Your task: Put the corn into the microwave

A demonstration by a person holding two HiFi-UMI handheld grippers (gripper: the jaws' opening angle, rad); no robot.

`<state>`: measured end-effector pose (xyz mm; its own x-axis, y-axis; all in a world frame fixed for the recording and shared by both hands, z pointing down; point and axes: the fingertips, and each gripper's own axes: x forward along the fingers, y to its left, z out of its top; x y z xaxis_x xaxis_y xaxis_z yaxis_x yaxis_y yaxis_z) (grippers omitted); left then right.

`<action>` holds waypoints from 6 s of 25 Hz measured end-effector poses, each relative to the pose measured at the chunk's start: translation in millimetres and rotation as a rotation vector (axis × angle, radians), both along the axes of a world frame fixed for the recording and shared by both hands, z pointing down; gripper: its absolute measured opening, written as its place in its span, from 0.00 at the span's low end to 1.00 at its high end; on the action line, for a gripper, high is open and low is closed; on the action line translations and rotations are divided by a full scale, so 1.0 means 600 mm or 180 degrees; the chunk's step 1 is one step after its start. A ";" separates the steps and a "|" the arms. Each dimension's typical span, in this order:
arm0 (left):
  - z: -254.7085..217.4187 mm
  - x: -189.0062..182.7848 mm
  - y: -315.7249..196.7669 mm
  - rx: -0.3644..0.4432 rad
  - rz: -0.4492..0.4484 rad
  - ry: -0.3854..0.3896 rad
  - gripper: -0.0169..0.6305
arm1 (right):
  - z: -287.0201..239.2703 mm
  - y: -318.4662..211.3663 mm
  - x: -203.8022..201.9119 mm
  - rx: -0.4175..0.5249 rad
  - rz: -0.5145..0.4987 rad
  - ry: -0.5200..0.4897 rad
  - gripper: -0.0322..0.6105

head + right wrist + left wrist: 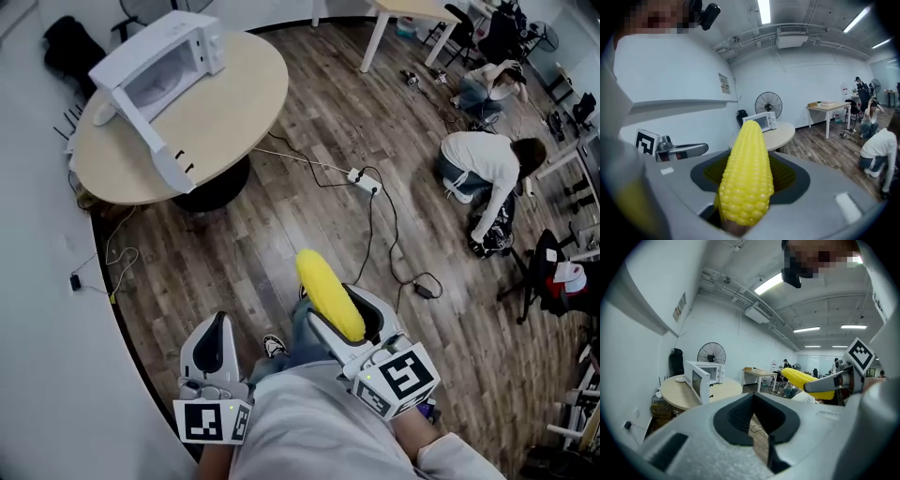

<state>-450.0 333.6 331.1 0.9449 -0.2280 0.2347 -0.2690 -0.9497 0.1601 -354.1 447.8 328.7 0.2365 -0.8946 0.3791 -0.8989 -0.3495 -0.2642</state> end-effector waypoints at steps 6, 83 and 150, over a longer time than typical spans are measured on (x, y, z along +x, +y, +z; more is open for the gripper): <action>0.009 0.101 -0.039 -0.0019 -0.0143 -0.0074 0.02 | 0.011 -0.019 0.105 -0.0126 -0.0003 0.0053 0.46; -0.029 0.695 -0.517 0.0197 -0.1204 0.0033 0.02 | -0.002 -0.588 0.674 0.0106 -0.1656 -0.0073 0.46; 0.010 0.670 -0.706 -0.0030 -0.2168 -0.0174 0.02 | 0.116 -0.964 0.673 -0.0179 -0.2691 -0.0195 0.46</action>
<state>-47.9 -90.1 337.0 0.5780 -0.7654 0.2830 -0.8142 -0.5643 0.1366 49.5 -130.6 398.3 -0.5257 -0.7406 0.4185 -0.8483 0.4194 -0.3233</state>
